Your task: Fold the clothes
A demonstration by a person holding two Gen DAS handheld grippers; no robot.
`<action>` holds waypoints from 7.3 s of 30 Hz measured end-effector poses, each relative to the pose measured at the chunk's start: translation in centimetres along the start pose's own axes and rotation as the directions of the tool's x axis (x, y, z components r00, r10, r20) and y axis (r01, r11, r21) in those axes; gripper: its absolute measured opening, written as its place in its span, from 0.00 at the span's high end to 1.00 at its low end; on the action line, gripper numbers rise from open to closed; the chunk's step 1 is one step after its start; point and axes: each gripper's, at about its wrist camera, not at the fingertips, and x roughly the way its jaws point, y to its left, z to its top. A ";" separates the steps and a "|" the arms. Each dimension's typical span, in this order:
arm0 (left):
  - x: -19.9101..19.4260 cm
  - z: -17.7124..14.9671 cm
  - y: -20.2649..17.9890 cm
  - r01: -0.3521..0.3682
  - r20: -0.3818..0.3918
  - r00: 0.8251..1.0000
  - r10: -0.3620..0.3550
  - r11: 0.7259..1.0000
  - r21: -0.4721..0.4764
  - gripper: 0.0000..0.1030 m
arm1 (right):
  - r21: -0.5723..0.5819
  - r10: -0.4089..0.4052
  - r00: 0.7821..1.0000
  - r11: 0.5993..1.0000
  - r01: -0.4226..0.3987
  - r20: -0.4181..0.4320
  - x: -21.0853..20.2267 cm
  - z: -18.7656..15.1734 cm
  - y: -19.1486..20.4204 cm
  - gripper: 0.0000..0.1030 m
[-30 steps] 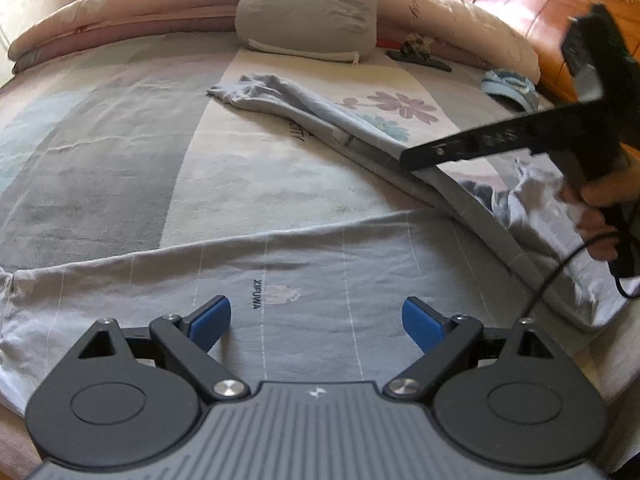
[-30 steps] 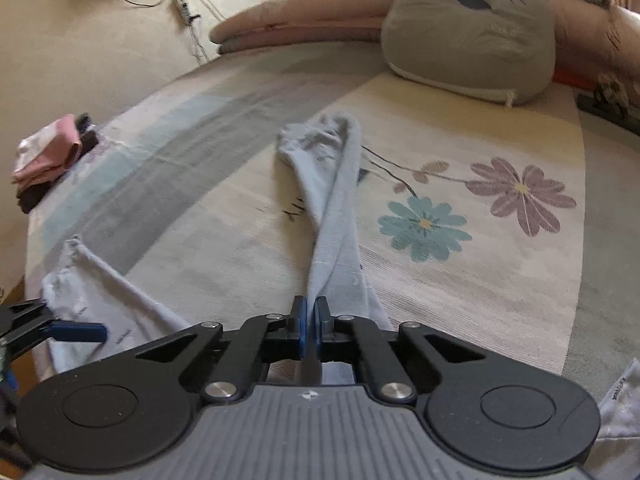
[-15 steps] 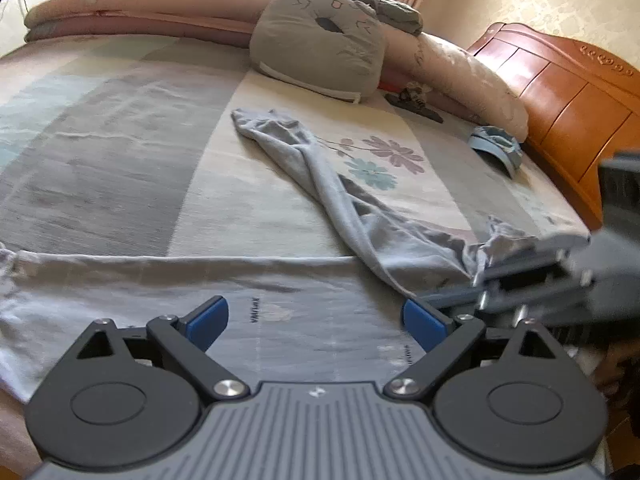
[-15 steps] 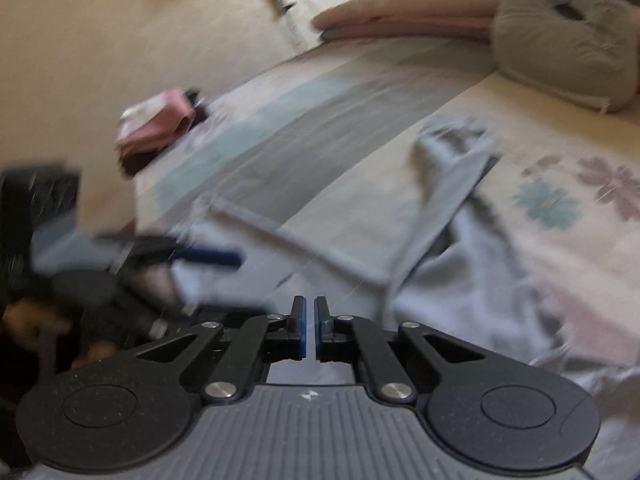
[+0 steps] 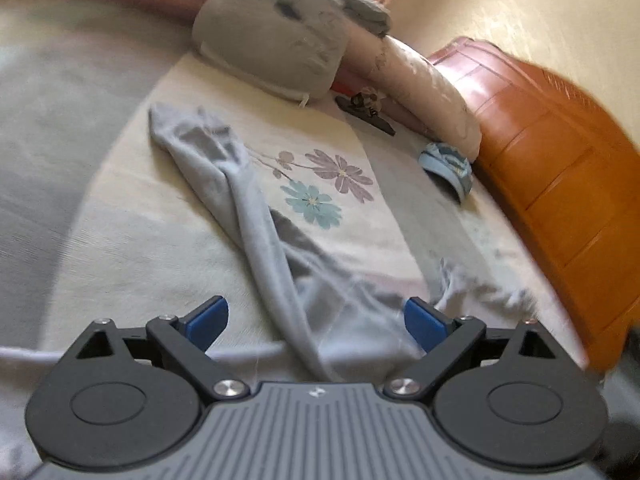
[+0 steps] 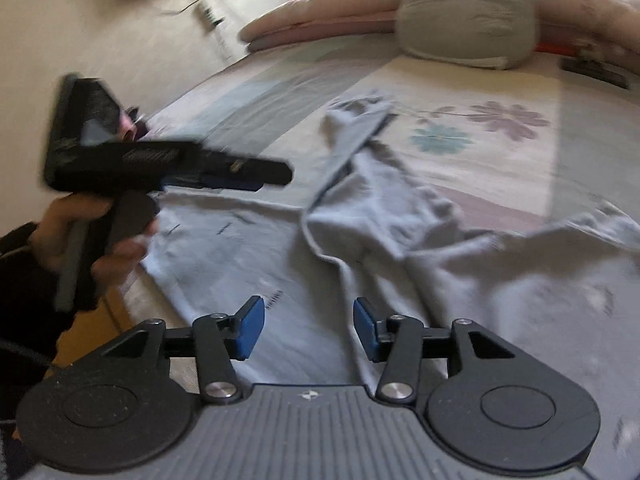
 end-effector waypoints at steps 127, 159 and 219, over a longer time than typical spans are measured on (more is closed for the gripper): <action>-6.9 -8.6 -3.0 -0.360 -0.035 0.921 0.388 0.883 0.301 0.42 | -0.507 -0.056 0.997 0.862 0.026 -0.045 8.7 7.0 0.5 0.85; -7.6 -10.2 -5.2 -0.331 -0.063 0.918 0.391 0.847 0.416 0.31 | -0.126 -0.238 0.970 0.962 0.241 0.039 4.5 6.1 -6.1 0.51; 1.6 -11.7 -12.3 -0.283 -0.046 0.930 0.364 0.794 0.538 0.20 | 0.259 -0.599 0.792 0.789 0.557 0.122 -11.7 -9.8 -15.3 0.00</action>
